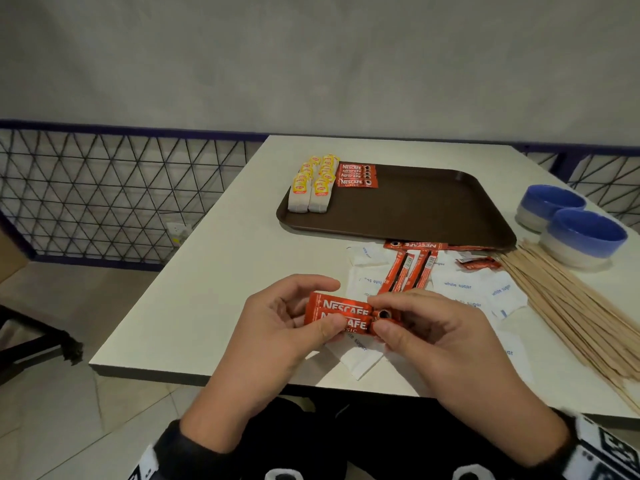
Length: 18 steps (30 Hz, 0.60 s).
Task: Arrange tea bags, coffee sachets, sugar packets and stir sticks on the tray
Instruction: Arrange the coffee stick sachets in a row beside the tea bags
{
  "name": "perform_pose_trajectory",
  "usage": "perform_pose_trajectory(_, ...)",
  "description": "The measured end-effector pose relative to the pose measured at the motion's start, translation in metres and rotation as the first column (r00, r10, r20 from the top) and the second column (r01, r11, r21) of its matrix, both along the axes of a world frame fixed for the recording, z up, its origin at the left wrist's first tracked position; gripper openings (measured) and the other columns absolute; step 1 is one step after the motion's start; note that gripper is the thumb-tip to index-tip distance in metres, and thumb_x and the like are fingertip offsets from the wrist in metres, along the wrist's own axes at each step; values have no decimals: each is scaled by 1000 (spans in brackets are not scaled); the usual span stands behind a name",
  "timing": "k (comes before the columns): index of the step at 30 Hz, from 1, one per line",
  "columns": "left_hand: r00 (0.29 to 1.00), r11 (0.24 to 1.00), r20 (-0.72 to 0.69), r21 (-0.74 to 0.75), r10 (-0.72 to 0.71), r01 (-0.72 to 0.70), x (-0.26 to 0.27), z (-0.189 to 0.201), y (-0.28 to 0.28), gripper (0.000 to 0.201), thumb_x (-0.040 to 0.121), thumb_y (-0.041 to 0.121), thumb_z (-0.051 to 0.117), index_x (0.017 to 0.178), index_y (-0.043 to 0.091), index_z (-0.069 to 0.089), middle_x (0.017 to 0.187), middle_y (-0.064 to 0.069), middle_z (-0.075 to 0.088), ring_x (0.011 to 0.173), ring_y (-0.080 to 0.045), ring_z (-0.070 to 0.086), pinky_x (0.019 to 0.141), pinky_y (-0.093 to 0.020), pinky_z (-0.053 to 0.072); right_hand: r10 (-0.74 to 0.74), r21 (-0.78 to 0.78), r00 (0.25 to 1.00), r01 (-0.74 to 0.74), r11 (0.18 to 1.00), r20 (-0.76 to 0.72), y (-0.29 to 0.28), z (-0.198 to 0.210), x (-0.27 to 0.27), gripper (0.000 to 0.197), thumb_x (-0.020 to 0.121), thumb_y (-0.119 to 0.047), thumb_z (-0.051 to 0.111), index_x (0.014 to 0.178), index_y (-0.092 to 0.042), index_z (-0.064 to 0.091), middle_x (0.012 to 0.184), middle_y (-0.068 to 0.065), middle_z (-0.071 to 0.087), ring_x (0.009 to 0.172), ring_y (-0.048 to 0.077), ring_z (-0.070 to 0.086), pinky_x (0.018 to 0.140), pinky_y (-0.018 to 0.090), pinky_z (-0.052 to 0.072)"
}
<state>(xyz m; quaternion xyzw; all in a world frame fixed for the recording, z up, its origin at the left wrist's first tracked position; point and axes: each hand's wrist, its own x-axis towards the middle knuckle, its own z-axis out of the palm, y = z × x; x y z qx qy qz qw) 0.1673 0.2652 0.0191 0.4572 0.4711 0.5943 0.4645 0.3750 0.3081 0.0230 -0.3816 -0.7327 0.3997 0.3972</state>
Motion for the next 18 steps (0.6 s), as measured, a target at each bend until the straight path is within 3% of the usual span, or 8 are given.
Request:
perform_pose_trajectory(4,1000,1000,1,16,-22,22,-3,-2,1,32,72,-1,80,97,20,77,89,-12,76,80,-19,73,72,-24,58,39,94,967,-64,993,251,9,30,4,34,87,-22,77,108,-49,73,102,-28,72,100,0,67,85,25,59)
perform_pose_trajectory(6,999,999,-12,9,-42,42,-4,-3,2,34,70,4,85,96,23,77,91,-10,77,83,-20,74,74,-25,57,56,134,895,-128,983,443,16,44,1,32,90,-31,74,116,-50,71,100,-30,70,100,-5,63,83,19,55)
perform_pose_trajectory(9,998,998,-36,12,-54,54,-6,-3,3,38,65,12,88,98,27,77,94,-10,77,87,-22,75,77,-27,58,126,102,750,-250,963,650,25,65,-7,23,94,-38,68,115,-45,75,99,-27,70,98,-5,61,82,21,53)
perform_pose_trajectory(12,995,995,-5,14,-97,97,-7,-5,6,48,63,14,88,104,34,73,98,-11,76,91,-23,76,77,-25,58,290,-145,663,-266,953,691,40,89,-14,19,93,-37,71,109,-44,77,98,-22,74,95,2,68,86,30,58)
perform_pose_trajectory(14,991,991,40,29,-128,127,-8,-8,10,60,60,17,91,113,36,69,106,-10,75,94,-26,75,80,-27,58,358,-247,663,-260,934,658,62,106,-15,18,89,-30,76,104,-39,79,97,-14,78,93,11,73,84,39,61)
perform_pose_trajectory(16,986,988,71,47,-150,147,-11,-11,14,65,60,21,89,118,38,66,113,-7,72,98,-29,74,83,-29,58,330,-264,702,-205,942,631,95,121,-17,20,87,-23,77,105,-33,78,96,-7,80,92,15,76,85,41,63)
perform_pose_trajectory(18,982,985,89,68,-164,158,-13,-14,17,63,60,24,89,116,38,66,117,-7,71,100,-33,73,85,-34,59,175,-136,736,-114,984,654,140,129,-25,20,87,-22,79,105,-29,76,92,-6,80,91,16,76,86,37,61)
